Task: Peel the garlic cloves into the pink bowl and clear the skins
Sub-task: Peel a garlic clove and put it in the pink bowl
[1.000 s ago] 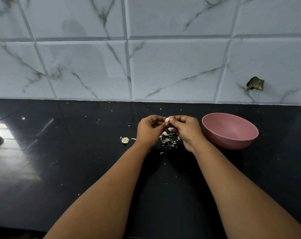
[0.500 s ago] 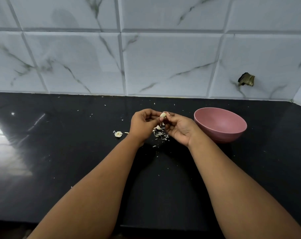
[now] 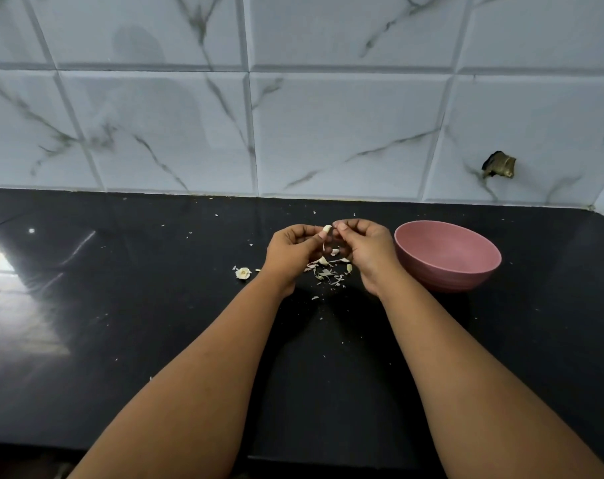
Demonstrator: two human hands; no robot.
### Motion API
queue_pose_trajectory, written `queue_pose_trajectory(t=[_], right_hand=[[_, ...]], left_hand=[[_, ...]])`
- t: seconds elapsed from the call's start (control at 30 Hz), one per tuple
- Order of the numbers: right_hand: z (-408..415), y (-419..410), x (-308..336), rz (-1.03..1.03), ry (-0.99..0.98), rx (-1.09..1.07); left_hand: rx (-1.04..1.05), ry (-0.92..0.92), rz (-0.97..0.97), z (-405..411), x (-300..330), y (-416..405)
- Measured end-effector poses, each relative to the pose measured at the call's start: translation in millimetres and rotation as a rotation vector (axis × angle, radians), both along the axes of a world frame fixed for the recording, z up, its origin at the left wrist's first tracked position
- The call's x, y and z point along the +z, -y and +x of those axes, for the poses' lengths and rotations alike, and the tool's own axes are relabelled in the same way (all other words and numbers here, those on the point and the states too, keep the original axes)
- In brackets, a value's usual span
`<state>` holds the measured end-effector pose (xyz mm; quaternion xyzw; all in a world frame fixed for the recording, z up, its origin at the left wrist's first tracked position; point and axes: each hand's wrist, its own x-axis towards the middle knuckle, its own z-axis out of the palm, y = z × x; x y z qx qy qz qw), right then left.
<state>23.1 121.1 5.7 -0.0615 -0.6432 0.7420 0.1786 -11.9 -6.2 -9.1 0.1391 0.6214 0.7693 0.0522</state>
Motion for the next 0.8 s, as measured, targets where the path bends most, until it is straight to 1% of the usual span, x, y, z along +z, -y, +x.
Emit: queue_pose_trajectory(t=[0.07,0.13,0.2,0.27,0.4,0.53,0.73,0.8], right_hand=[[0.0,-0.6,-1.0,0.120,-0.084,-0.040],[-0.1,-1.7,-2.1,0.208,-0.142,-0.035],[-1.4,-3.7,-3.9,0.323,-0.173,-0.050],[-2.6,-5.5,-6.2,0.392,-0.186,-0.061],[-3.4,-7.9,-7.6,0.389,-0.200,-0.076],[-6.1,-12.2,-8.4,0.473,-0.207,-0.105],[-7.1,-19.4,-8.0,0.494,-0.228,-0.018],[-7.2,-21.6,-7.4,0.528,-0.243,-0.003]], left_hand=[[0.010,0.002,-0.012,0.8,-0.4,-1.0],[0.018,-0.001,-0.015,1.3,0.0,-1.6],[0.018,-0.006,-0.019,0.9,0.2,-1.5],[0.012,-0.019,-0.026,1.0,0.0,-0.8],[-0.004,-0.029,-0.036,2.2,0.7,-1.1],[-0.025,-0.005,-0.034,2.3,2.2,-1.9],[-0.080,-0.004,-0.051,3.2,2.4,-1.2],[-0.102,0.012,-0.043,3.0,2.7,-0.2]])
